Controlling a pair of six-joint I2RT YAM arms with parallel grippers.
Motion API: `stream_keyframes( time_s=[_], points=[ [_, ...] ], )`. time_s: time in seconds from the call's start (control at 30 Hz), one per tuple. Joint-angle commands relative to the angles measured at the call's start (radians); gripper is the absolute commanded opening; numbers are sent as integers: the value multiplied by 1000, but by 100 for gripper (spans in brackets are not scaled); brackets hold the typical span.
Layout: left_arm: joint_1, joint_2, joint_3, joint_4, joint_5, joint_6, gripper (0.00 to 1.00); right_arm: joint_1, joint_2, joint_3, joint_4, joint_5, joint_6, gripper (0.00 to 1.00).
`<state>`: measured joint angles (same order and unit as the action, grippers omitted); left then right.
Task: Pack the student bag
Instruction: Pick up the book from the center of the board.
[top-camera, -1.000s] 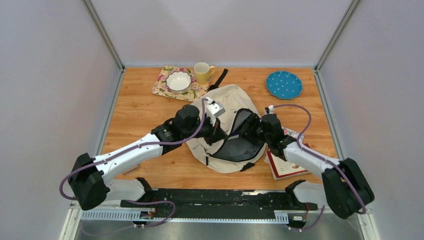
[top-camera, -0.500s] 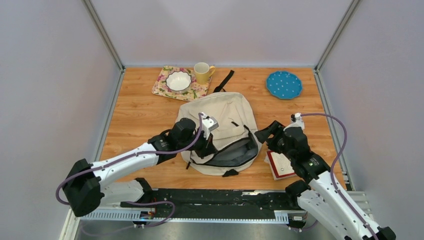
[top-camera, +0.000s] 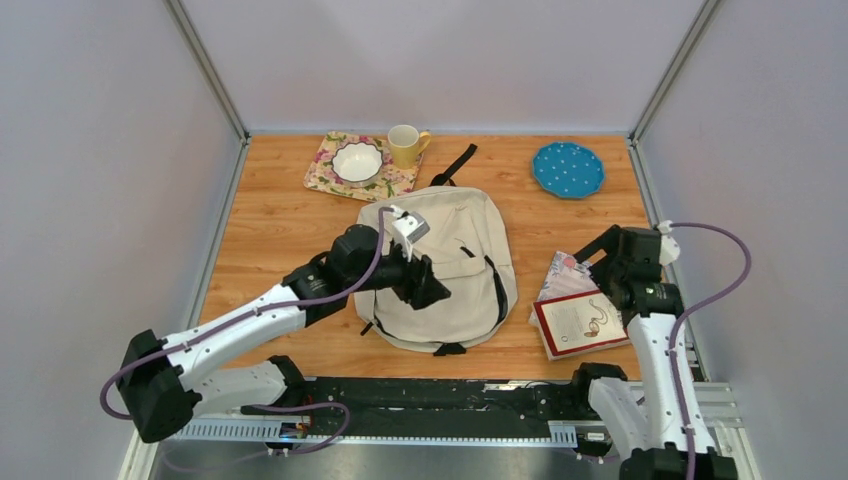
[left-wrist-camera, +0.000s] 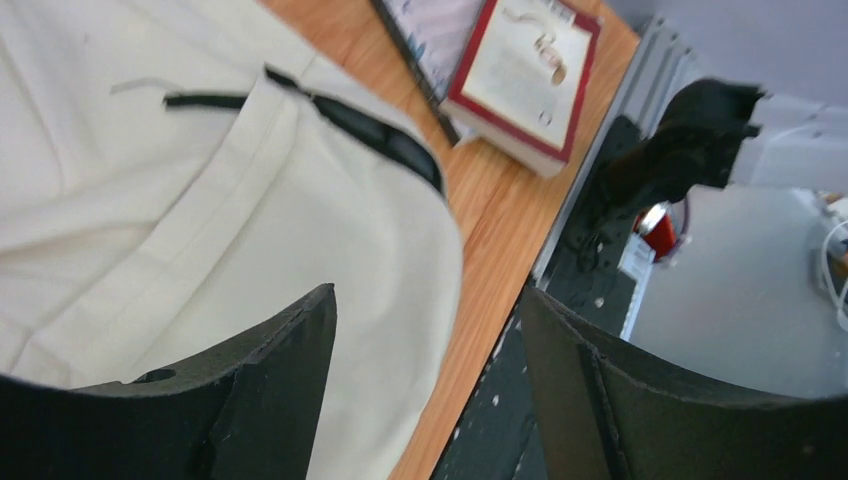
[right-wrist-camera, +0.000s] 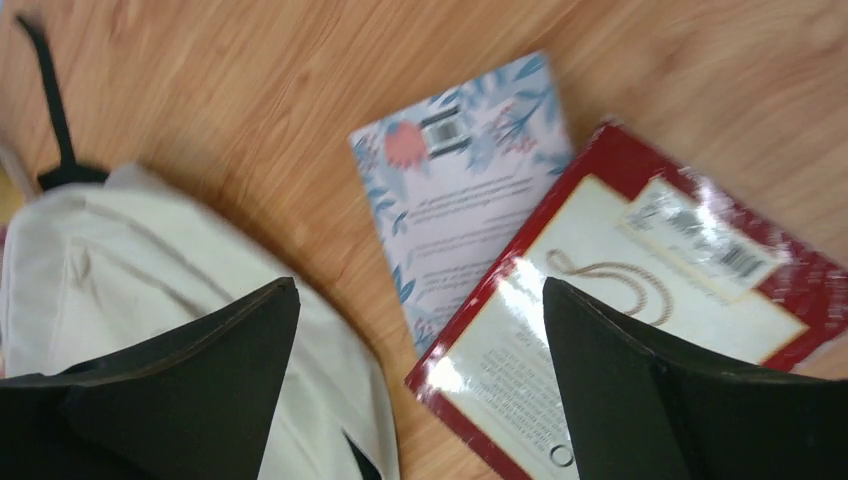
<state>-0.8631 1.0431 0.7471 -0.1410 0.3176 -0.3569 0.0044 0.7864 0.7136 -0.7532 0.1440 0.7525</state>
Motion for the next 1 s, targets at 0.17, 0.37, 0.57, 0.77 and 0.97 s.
stream_keyframes(
  time_s=[0.17, 0.37, 0.57, 0.77, 0.97],
  points=[
    [-106, 450, 286, 268, 170, -157, 76, -437, 42, 92, -100, 45, -39, 96],
    [-174, 707, 414, 316, 233, -260, 77, -442, 62, 6, -57, 132, -9, 95],
    [-218, 834, 466, 353, 290, -323, 77, -449, 105, -84, -5, 229, -5, 95],
    [-229, 891, 480, 411, 310, -367, 78, -449, 97, -144, 72, 307, -56, 95],
    [-241, 913, 497, 423, 324, -383, 79, -451, 206, -138, 114, 246, -70, 96]
  ],
)
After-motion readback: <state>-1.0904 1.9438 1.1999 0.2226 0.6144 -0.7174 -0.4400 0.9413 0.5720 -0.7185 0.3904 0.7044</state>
